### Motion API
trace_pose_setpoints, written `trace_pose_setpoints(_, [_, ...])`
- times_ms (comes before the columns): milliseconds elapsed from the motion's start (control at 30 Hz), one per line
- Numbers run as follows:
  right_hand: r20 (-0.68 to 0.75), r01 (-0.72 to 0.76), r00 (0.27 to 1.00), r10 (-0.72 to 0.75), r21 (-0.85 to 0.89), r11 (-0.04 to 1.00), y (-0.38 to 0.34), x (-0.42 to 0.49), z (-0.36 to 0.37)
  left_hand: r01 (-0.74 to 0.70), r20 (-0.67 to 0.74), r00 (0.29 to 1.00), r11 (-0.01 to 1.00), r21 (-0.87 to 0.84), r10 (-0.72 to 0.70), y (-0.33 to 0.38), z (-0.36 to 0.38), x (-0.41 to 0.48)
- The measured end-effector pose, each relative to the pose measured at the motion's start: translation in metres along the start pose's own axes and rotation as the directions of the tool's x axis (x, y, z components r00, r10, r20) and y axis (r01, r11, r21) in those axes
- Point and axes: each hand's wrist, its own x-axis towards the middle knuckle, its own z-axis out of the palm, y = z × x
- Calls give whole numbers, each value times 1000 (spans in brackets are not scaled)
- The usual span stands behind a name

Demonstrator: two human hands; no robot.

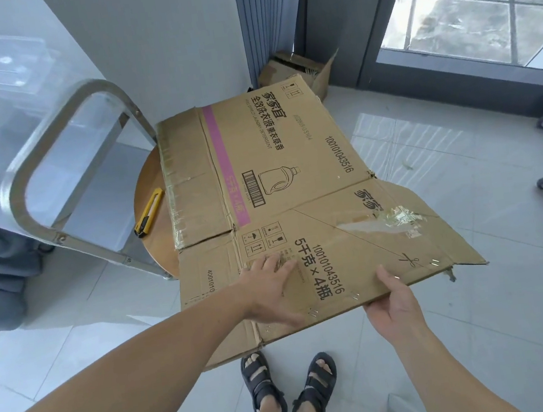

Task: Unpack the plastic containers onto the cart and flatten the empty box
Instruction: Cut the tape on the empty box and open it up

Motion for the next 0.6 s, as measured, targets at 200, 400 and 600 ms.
trace_pose_setpoints(200, [55,-18,998,14,67,998,6,-3,-16,55,-241,967,993,-102,-79,-10,-14,11])
trace_pose_setpoints(400, [56,-10,998,1,176,984,1,-6,-20,111,-252,955,976,-187,-157,-30,-24,20])
trace_pose_setpoints(600, [37,10,999,-15,122,992,-13,-2,-9,198,-250,929,936,-290,-274,-53,-28,26])
